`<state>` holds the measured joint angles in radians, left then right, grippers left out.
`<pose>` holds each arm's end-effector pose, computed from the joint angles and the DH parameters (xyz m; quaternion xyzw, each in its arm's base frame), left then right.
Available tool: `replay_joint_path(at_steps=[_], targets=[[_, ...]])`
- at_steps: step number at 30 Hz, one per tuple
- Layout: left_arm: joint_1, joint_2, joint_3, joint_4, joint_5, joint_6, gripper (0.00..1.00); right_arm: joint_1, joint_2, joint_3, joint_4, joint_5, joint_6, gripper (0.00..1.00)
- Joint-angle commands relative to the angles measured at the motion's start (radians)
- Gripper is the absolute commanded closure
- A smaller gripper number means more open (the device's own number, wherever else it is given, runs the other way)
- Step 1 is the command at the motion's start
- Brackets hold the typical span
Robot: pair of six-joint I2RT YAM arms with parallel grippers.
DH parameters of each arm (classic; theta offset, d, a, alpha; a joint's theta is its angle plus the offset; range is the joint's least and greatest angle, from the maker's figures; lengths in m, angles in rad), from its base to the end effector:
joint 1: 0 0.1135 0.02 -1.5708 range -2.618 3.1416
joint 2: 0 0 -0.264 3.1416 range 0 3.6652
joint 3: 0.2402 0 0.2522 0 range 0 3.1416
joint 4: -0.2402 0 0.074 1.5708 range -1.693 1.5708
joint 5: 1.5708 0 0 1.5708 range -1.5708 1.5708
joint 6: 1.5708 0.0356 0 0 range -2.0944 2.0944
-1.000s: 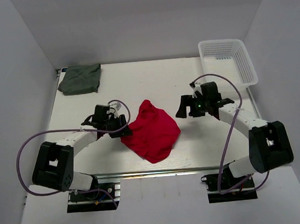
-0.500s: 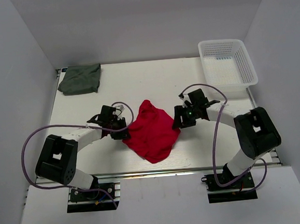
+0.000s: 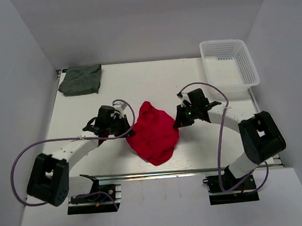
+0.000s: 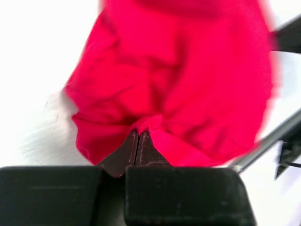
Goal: Fold and stack the t-shirts
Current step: Flatten out the tshirt
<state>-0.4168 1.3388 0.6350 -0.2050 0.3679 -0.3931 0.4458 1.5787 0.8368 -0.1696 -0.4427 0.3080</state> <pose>0.2241 -0.1132 0.1731 0.0705 0.9290 -0.2849 0.2255 0.2715 0.1467 0.1723 -0.1344 0.9160 0.3094 0.2172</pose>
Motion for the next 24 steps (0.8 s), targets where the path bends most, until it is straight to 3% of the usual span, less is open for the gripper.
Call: replay_joint_path(at_steps=[1,6,9,14,24], targets=[[-0.007,-0.153,0.073,0.042,0.017,0.007,1.0,0.005,-0.103,0.074,0.047,0.077,0.014,1.0],[-0.007,-0.277,0.204,0.001,-0.093,0.016,1.0,-0.002,-0.279,0.131,0.045,0.309,0.049,1.0],[-0.007,-0.343,0.275,-0.02,-0.184,0.026,1.0,-0.007,-0.388,0.16,0.045,0.566,0.068,1.0],[-0.007,-0.417,0.403,-0.054,-0.337,0.037,1.0,-0.009,-0.607,0.219,0.09,0.821,0.036,1.0],[0.003,-0.533,0.561,-0.106,-0.658,0.046,1.0,-0.006,-0.691,0.404,0.137,1.156,-0.196,1.0]])
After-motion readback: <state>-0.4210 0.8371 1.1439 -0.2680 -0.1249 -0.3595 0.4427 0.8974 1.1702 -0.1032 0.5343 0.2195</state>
